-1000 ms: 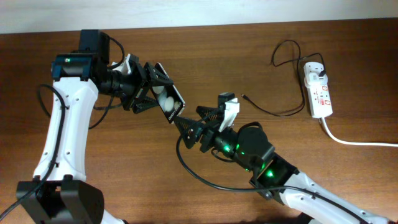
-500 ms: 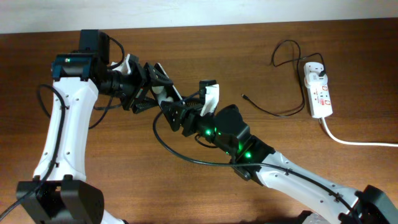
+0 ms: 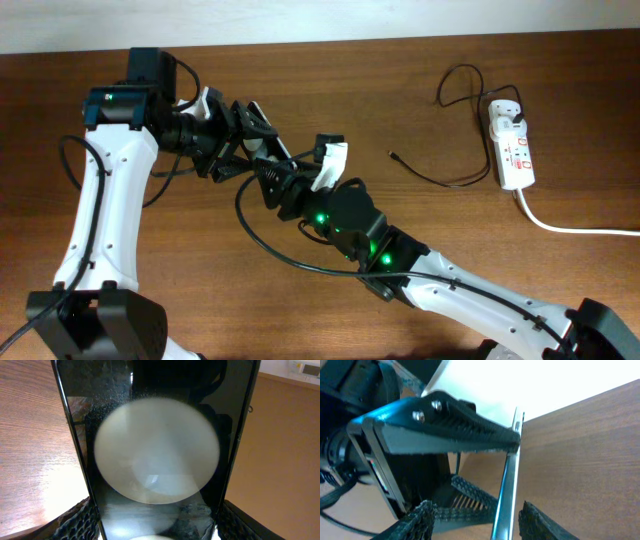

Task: Plug charger to phone and switch on socket
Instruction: 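Move the right gripper toward the phone held by the left gripper, then grasp the phone's edge with the right gripper, release left gripper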

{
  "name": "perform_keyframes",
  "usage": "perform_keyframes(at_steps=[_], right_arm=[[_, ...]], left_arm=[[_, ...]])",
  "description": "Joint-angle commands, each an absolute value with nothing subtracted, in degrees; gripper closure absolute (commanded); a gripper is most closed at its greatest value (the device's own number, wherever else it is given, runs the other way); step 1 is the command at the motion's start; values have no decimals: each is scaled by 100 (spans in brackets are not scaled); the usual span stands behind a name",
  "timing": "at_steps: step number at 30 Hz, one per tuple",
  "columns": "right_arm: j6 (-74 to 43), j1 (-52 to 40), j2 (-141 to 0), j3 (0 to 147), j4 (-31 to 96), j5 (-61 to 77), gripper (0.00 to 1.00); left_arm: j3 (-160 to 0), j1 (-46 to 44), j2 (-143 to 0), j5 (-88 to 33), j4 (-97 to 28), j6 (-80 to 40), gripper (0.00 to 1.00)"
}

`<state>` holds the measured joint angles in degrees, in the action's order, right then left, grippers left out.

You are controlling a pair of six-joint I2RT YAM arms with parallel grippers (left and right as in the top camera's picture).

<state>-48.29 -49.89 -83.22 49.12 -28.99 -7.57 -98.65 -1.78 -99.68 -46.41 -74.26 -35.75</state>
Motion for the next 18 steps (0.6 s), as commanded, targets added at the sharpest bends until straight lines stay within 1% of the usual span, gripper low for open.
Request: perform_keyframes(at_steps=[1, 3, 10, 13, 18], right_arm=[[-4856, -5019, -8418, 5192, -2936, -974, 43], [-4856, -5024, -8517, 5260, -2915, -969, 47], [-4856, -5024, -8652, 5264, -2895, -777, 53], [-4853, -5024, -8665, 5264, -2821, -711, 55], [-4851, -5024, -8665, 5264, -2698, -716, 62]], left_arm=[[-9850, -139, -9948, -4713, -7397, -3463, 44], [-9850, -139, -9948, -4713, -7397, -3461, 44], [-9850, -139, -9948, -4713, -7400, -3461, 44], [-9850, -139, -9948, -4713, -7402, -3461, 44], [-9850, -139, -9948, -4713, -7419, -3461, 44]])
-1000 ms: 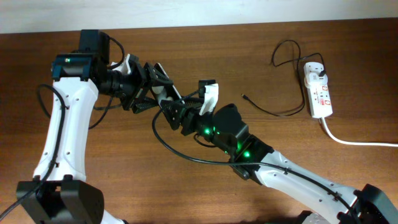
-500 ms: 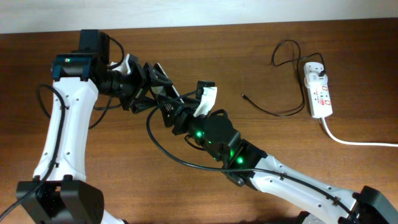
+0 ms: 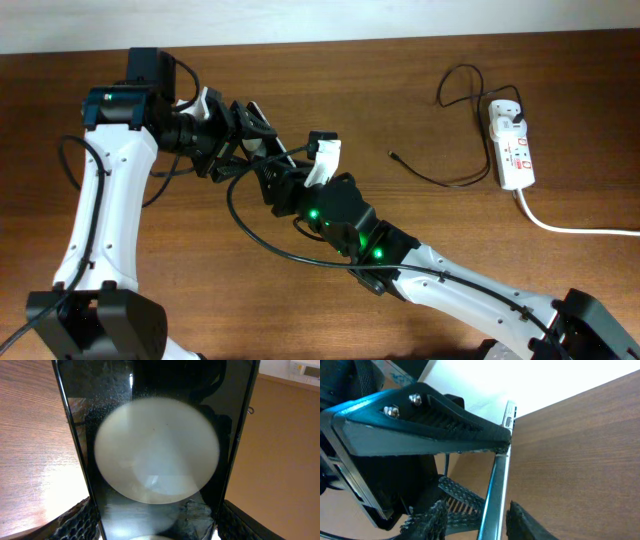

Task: Plug charger to phone and switch on socket
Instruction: 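Grasp the phone's edge with the right gripper, release left gripper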

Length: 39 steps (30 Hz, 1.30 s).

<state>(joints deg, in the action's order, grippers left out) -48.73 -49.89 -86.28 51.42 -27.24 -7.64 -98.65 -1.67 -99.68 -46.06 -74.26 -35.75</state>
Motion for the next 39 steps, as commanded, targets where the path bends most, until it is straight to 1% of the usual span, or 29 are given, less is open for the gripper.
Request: perform_keyframes(at_steps=[1, 4, 9, 12, 13, 16, 18, 19, 22, 27, 30, 33, 36, 39], right_arm=[[-4849, -5019, -8665, 5264, -2698, -716, 64], [-4849, -5017, -8665, 5264, -2696, -735, 72], [-4845, -5017, -8665, 5264, -2676, -738, 82], [-4845, -5017, -8663, 5264, -2676, -735, 84], [-4847, -5017, -8663, 5264, -2655, -735, 87], [-4847, -5017, -8663, 5264, -2637, -735, 89], [-4845, -5017, -8663, 5264, -2637, -738, 91], [-4849, -5017, -8663, 5264, -2635, -762, 95], [-4849, -5013, -8661, 5264, -2578, -762, 96], [-4696, -4906, -8650, 5264, -2504, -775, 96], [-4831, -4729, -8613, 5264, -2252, -530, 96], [-4915, -4464, -8477, 5262, -2067, 314, 96], [-4917, -4263, -8318, 5262, -1841, 792, 96], [-4917, -3994, -8020, 5262, -792, 1063, 96]], left_arm=[[-9850, -139, -9948, -4713, -7422, -3459, 44], [-9850, -139, -9948, -4716, -7422, -3459, 44], [-9850, -139, -9948, -4716, -7422, -3459, 44], [-9850, -137, -9948, -4716, -7422, -3461, 43], [-9850, -137, -9948, -4716, -7424, -3461, 43], [-9850, -137, -9948, -4716, -7424, -3463, 40], [-9850, -137, -9948, -4716, -7422, -3461, 27], [-9850, -134, -9948, -4718, -7422, -3461, 21], [-9856, -82, -9946, -4775, -7413, -3461, 1], [-10086, 318, -9926, -4825, -7404, -3229, 1], [-10272, 624, -9649, -4818, -7424, -2718, 1], [-10315, 1048, -9074, -4639, -7865, -2073, 1], [-10315, 1573, -8399, -4372, -8447, -1538, 1], [-10313, 2261, -7476, -4060, -8914, -1039, 1]])
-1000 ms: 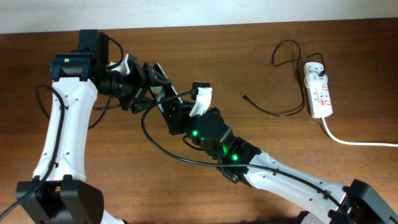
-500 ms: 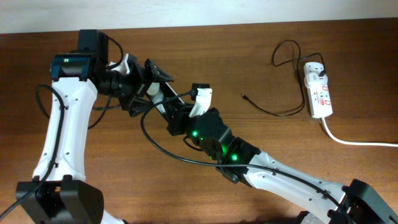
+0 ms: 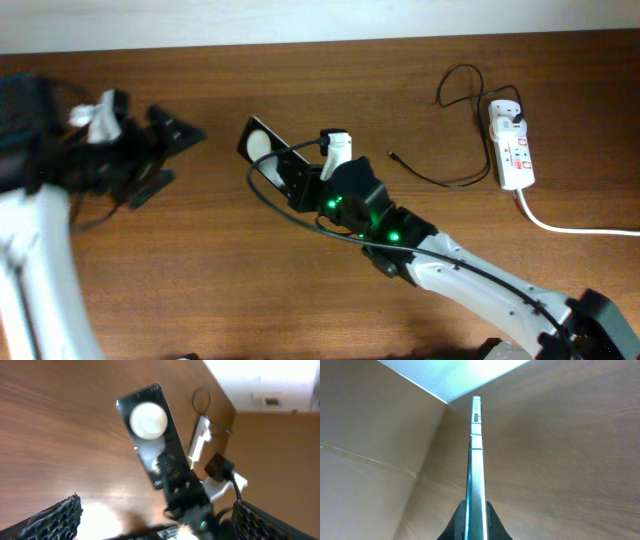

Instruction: Plug charger to phone and switch on socket

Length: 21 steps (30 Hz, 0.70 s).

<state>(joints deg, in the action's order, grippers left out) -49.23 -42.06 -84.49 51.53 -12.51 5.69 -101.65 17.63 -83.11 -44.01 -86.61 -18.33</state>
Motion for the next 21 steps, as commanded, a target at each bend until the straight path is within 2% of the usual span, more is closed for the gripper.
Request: perform_keyframes(at_steps=[1, 5, 10, 14, 18, 21], right_arm=[[-4908, -3938, -7948, 5262, -528, 1083, 96], [-4836, -3583, -7459, 5262, 158, 1865, 96], [-4654, -3192, -6619, 5203, 1339, 2123, 96], [-4525, -2779, -5603, 4801, 2139, 2290, 96], [-4598, -2379, -4801, 4292, 2180, 2810, 96], [-4932, -2132, -4429, 3905, 2233, 2945, 96]], left_arm=[[-10313, 2443, -7210, -4064, -9050, -926, 1], [-10311, 2897, -6088, -3868, -9465, -755, 1], [-9983, 2930, -4836, -3736, -9614, -762, 1], [-8956, 2930, -3959, -3743, -9607, -762, 1], [-7614, 2930, -3380, -3793, -9292, -1288, 1], [-6619, 2930, -3148, -4303, -8698, -1581, 1]])
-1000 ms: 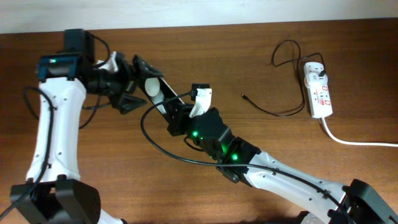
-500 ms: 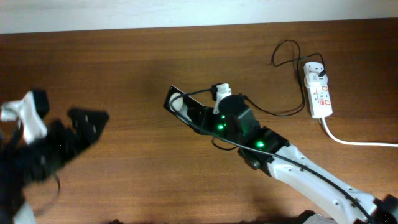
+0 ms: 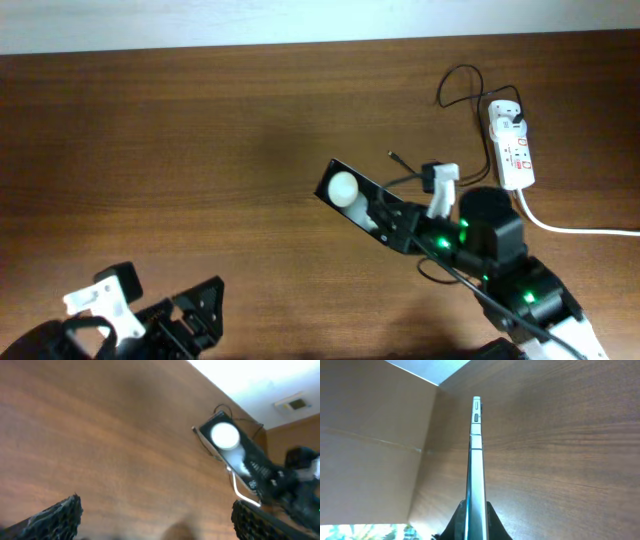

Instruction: Plug charger to phone and switch on socket

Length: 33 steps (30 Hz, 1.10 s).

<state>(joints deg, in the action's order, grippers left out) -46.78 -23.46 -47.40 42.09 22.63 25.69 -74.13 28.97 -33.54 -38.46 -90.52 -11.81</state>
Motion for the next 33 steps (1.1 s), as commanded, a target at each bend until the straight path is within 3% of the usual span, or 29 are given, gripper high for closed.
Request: perform_keyframes(at_steps=[1, 4, 8, 15, 24, 33], right_arm=[[-5081, -2071, -4362, 3789, 2226, 2963, 96], [-5546, -1885, -4228, 3242, 1977, 3105, 96], [-6381, -1868, -4355, 2462, 366, 3361, 96], [-7102, -1892, -5181, 2003, -1243, 3409, 96], [-7367, -2095, -6392, 2003, -2602, 3229, 96], [-8302, -2198, -6477, 2003, -3116, 2620, 96]], left_arm=[[-6237, 2930, -3131, -4641, -8388, -1584, 1], [-4965, 2930, -3140, -5627, -7142, -1813, 1], [-3509, 2930, -3339, -6307, -5612, -3026, 1], [-2687, 2746, -4683, -6685, -3092, -4062, 1], [-2711, 368, -7793, -6667, 2322, -6442, 1], [-2711, -301, -8088, -6622, 2722, -7717, 1]])
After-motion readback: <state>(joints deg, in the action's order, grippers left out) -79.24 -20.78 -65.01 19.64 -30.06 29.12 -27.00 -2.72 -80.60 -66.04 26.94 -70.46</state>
